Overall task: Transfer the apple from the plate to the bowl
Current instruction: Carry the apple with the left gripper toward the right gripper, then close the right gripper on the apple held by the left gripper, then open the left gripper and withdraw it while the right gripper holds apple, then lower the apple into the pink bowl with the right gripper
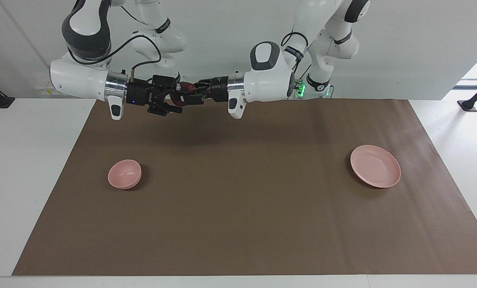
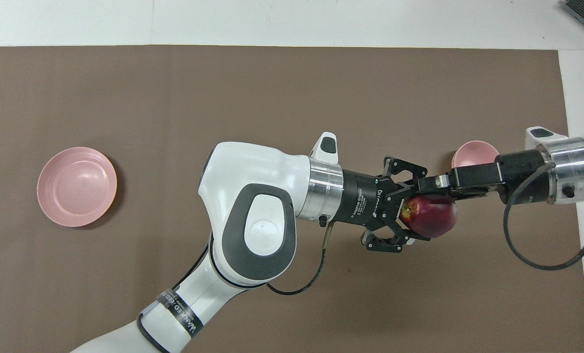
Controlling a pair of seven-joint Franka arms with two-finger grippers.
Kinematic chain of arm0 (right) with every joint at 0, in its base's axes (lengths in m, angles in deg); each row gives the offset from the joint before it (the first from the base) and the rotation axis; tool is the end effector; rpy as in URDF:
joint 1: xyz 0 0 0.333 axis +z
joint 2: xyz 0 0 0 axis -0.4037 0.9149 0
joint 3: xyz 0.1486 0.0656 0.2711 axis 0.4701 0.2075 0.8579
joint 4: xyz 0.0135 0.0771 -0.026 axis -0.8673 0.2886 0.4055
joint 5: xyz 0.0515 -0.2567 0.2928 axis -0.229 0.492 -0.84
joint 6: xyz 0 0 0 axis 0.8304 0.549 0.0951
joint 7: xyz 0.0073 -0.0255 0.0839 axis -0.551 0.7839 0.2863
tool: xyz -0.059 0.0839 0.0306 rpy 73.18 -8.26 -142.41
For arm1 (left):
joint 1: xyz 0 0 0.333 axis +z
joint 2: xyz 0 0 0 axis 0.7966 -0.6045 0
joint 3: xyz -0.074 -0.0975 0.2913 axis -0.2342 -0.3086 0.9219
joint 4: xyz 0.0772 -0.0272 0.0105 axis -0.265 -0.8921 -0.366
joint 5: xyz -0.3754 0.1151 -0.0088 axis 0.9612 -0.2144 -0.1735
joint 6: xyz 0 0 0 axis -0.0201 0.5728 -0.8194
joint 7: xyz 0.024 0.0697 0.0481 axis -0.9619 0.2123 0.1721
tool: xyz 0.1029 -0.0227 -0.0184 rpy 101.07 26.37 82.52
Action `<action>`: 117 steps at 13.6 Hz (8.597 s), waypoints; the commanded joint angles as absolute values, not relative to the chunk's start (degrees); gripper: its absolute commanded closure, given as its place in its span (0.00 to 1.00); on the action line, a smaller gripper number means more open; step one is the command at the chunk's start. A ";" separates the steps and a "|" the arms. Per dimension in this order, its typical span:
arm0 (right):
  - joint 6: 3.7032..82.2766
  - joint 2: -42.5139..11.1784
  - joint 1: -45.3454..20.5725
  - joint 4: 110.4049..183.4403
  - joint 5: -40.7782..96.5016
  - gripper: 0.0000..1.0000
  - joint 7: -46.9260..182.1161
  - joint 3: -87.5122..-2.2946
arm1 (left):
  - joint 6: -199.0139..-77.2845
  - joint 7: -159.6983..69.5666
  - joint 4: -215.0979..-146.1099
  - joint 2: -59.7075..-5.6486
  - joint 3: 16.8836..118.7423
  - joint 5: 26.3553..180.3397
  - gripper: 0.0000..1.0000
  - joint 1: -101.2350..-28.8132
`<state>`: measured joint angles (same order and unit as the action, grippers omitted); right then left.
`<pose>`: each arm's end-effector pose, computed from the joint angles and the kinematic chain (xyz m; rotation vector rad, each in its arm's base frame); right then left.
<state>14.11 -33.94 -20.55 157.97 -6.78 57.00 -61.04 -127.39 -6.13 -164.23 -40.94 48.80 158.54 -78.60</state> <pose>0.5227 0.0466 0.5156 -1.9537 -0.0032 0.1255 0.4616 -0.5067 0.5113 1.7142 0.8905 -1.0020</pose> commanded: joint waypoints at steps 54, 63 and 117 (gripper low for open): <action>3.97 -31.11 -24.69 151.99 8.59 1.00 53.72 -60.89 | -108.95 -8.39 -163.69 -41.69 48.08 143.20 0.00 -66.54; 21.43 -25.39 -22.68 146.62 37.14 1.00 49.14 -60.37 | -99.09 -9.09 -163.69 -41.43 48.16 120.66 0.00 -53.70; 44.58 -15.88 -16.60 150.57 79.02 0.00 56.79 -60.10 | -89.77 -62.18 -160.26 -24.11 77.34 76.37 0.00 -61.86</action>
<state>46.87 -13.60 -16.43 150.58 78.70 56.32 -60.72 -90.26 -61.67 -159.75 -24.65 76.50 76.60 -60.96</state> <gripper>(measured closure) 0.000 0.000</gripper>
